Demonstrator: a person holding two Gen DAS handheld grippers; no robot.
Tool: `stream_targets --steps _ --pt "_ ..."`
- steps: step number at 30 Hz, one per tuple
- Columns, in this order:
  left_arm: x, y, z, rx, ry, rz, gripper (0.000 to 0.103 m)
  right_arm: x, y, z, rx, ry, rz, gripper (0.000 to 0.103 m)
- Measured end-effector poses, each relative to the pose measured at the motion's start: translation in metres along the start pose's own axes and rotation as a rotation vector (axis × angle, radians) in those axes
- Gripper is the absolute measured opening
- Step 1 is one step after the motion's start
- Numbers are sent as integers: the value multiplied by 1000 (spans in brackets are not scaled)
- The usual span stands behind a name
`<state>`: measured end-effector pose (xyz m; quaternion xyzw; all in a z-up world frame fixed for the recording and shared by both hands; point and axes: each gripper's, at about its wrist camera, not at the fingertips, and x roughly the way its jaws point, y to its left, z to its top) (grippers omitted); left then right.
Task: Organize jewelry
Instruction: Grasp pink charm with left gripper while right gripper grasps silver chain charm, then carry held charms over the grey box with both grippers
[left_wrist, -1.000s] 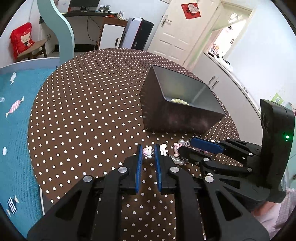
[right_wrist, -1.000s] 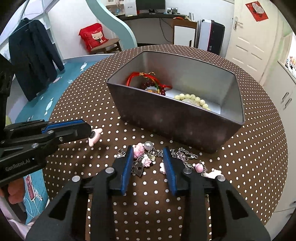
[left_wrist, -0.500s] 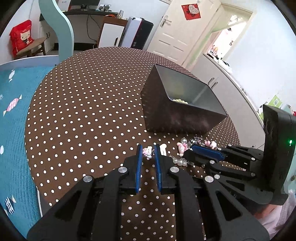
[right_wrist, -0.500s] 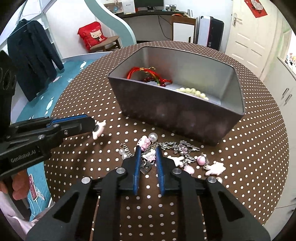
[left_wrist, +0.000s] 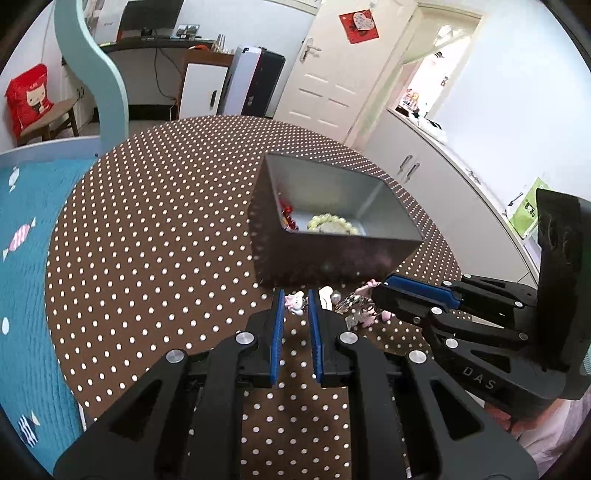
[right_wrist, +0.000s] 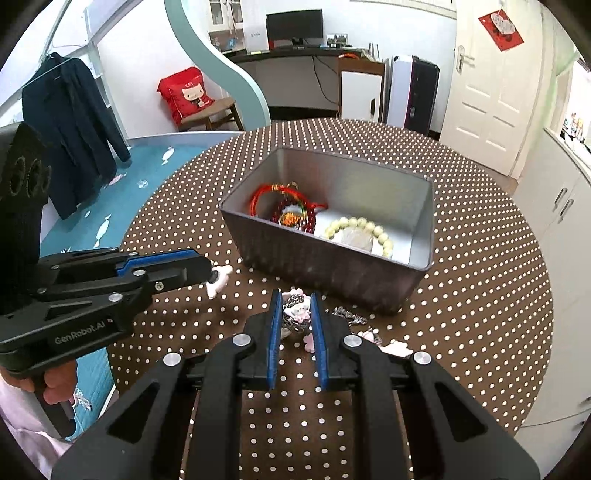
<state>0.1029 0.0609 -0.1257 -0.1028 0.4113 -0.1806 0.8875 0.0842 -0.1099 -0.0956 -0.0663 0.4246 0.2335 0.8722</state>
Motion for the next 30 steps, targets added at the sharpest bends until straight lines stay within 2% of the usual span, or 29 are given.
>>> stream_targets --steps 7,12,14,28,30 --pt "2 -12 8 27 -15 -2 12 -9 -4 2 10 -33 30 13" --pt "6 -9 1 18 0 9 12 19 -13 -17 66 73 13 13" --pt "7 -8 0 13 6 11 12 21 -14 -24 84 84 22 13" --pt "7 -9 4 18 -9 11 12 -26 -27 -4 98 -54 9 13" --pt "7 -10 5 19 -11 7 12 -27 -26 -3 93 -62 43 13"
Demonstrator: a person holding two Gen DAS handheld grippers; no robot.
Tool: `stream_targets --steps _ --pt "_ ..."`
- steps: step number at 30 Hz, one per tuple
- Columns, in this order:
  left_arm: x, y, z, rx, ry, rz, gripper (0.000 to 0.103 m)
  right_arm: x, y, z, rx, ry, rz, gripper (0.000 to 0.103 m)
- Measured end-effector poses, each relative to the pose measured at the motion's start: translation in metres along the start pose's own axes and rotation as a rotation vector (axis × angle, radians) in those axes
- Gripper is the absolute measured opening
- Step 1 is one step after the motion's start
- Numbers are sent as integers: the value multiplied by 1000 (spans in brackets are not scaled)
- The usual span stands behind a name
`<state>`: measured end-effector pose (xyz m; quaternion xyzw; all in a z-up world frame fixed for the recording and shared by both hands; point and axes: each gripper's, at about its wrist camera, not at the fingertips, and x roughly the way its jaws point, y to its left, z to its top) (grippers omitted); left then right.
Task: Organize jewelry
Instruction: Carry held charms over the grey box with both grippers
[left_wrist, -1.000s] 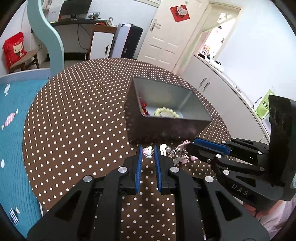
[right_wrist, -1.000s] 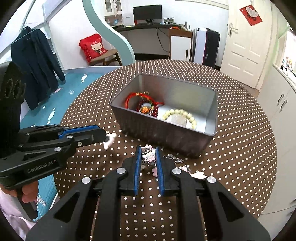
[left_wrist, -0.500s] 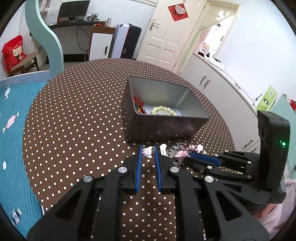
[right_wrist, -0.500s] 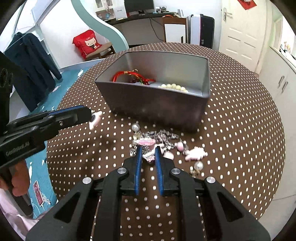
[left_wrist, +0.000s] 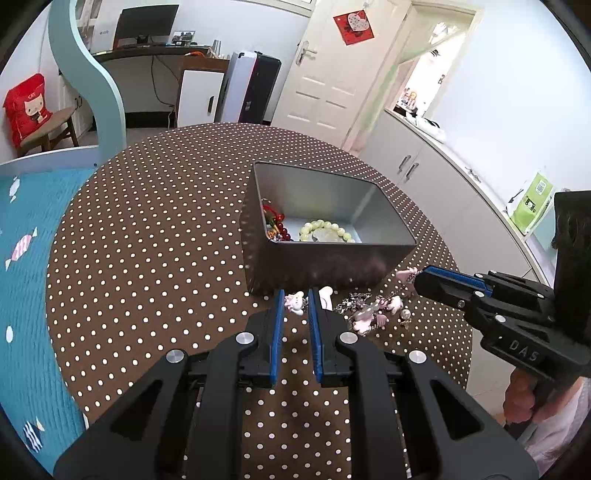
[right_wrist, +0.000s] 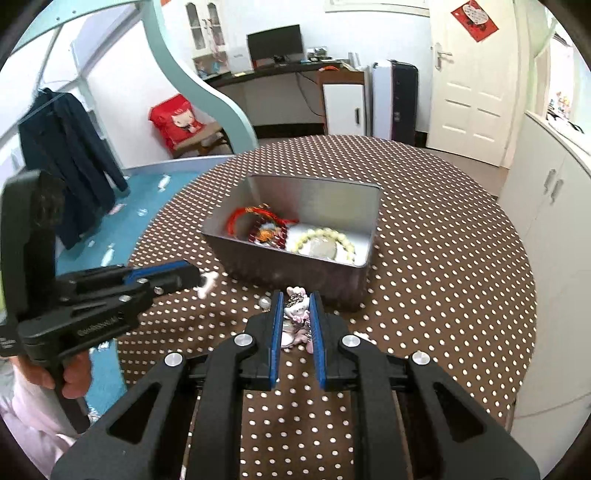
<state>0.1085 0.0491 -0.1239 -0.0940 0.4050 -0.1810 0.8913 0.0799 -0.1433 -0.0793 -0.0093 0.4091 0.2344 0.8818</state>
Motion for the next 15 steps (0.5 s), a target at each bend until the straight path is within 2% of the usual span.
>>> stream_targets --steps 6,10,12,15 --pt "0 2 -5 -6 6 9 12 29 -1 -32 25 145 -24 15" --pt "-2 6 -9 -7 8 13 12 18 -1 -46 43 150 -21 21" --pt "-2 6 -9 -8 8 10 12 14 -2 -46 43 139 -39 33" --pt "-3 6 -10 -5 9 9 12 17 -7 -46 48 145 -76 36"
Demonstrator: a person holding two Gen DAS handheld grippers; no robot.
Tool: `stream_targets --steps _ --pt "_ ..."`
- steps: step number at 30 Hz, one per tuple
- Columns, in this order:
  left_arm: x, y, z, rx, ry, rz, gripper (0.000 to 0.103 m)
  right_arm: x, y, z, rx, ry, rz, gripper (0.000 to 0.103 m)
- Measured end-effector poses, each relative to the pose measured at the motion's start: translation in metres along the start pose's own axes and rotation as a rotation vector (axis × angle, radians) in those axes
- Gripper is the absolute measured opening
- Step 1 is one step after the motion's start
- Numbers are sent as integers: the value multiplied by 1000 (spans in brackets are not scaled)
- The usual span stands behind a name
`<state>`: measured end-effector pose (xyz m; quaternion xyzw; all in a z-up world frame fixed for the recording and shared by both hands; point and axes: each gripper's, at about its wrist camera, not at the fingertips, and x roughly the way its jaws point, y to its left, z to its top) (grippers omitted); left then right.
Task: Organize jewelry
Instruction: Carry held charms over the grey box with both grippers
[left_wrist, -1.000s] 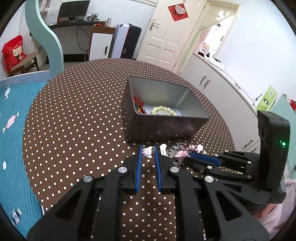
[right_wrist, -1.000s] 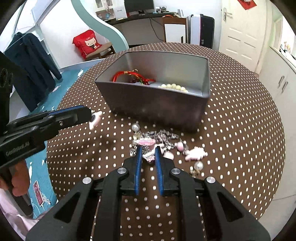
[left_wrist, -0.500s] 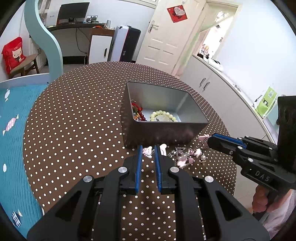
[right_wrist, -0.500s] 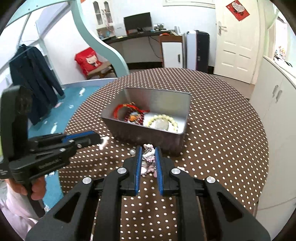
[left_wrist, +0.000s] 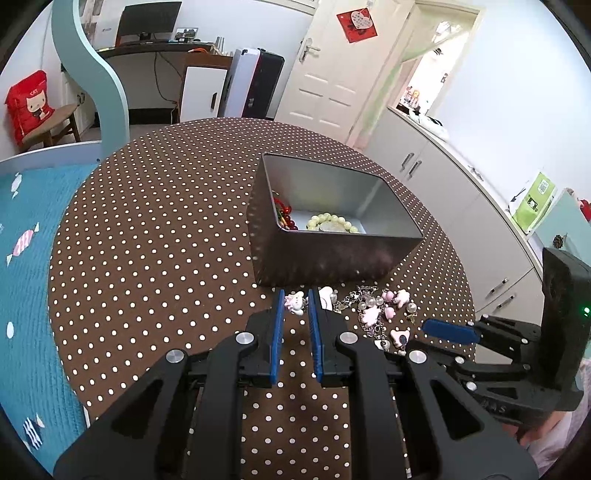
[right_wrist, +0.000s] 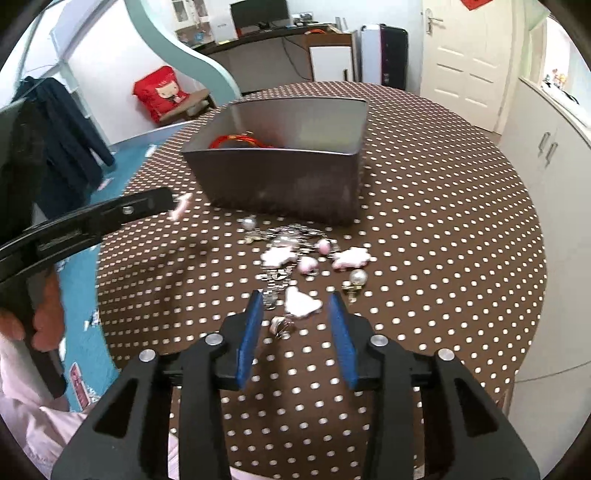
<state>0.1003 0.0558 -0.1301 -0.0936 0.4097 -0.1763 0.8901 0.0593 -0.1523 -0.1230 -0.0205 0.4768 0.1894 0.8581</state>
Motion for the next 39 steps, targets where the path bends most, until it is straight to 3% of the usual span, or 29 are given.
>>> stream_targets --steps 5,8,15,22,31,39 --pt "0 -1 -1 1 4 0 12 12 2 -1 -29 22 -23 34" --pt "2 -3 -2 7 11 -2 12 13 7 -2 -65 12 -72 15" --pt "5 -8 0 13 15 -5 12 9 -3 2 -32 4 -61 15" --pt "0 -14 7 26 -10 -3 12 -14 -5 24 -60 -79 -74 15" --pt "-16 -26 36 65 -99 -2 12 -42 -1 65 -119 -205 -83 15" --pt "-9 -31 65 80 -129 0 12 -28 9 94 -156 -221 -68 15"
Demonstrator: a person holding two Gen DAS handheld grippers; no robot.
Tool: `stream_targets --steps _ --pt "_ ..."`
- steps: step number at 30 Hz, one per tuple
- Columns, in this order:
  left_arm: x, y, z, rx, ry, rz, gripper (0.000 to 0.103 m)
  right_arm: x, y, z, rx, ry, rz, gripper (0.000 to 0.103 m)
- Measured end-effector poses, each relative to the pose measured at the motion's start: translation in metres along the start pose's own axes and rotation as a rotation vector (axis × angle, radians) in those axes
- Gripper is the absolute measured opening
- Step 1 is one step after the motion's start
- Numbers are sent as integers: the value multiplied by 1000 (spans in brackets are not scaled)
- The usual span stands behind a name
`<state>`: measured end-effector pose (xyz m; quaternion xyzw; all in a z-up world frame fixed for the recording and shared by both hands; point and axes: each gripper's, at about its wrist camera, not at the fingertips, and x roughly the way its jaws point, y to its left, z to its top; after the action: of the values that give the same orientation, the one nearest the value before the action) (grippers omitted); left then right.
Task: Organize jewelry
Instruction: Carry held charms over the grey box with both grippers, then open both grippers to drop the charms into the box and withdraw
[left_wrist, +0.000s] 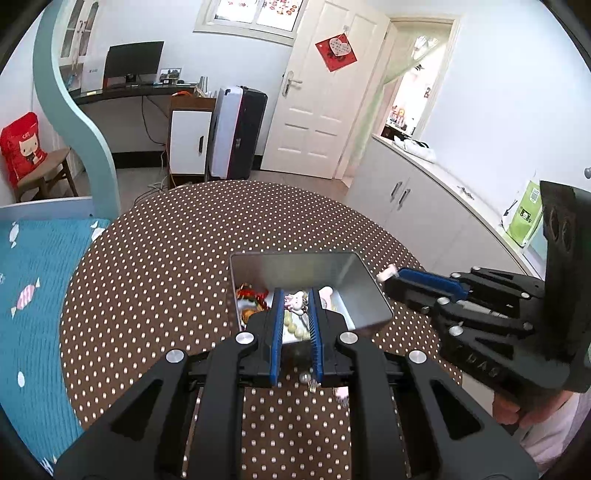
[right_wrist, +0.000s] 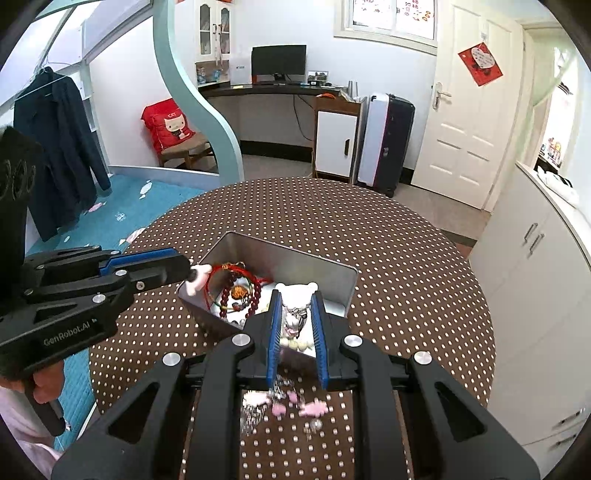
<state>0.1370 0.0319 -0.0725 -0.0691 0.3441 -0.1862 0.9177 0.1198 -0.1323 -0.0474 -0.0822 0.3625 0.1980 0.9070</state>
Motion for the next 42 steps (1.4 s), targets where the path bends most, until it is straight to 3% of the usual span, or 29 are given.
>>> stream_targets --steps 10,12,14,26,34,38,40,42 --pt "28 -1 13 10 35 8 13 29 -4 10 0 38 23 16" --pt "30 -2 14 22 37 24 15 29 -5 11 -1 38 20 28" --pt "32 -1 14 20 44 37 25 29 -4 11 -6 34 22 31" --pt "32 -1 9 20 58 43 26 21 -9 4 5 41 -1 33" --pt "19 -3 1 14 45 29 27 9 -12 -6 24 29 -11 43" --pt "10 -9 -7 25 37 25 28 0 -19 -15 59 21 -35 50" --pt "5 -9 -10 28 33 21 39 -7 -22 -19 74 8 -46 60" --pt "1 -11 -16 33 30 20 43 -15 -27 -24 92 -11 -62 68"
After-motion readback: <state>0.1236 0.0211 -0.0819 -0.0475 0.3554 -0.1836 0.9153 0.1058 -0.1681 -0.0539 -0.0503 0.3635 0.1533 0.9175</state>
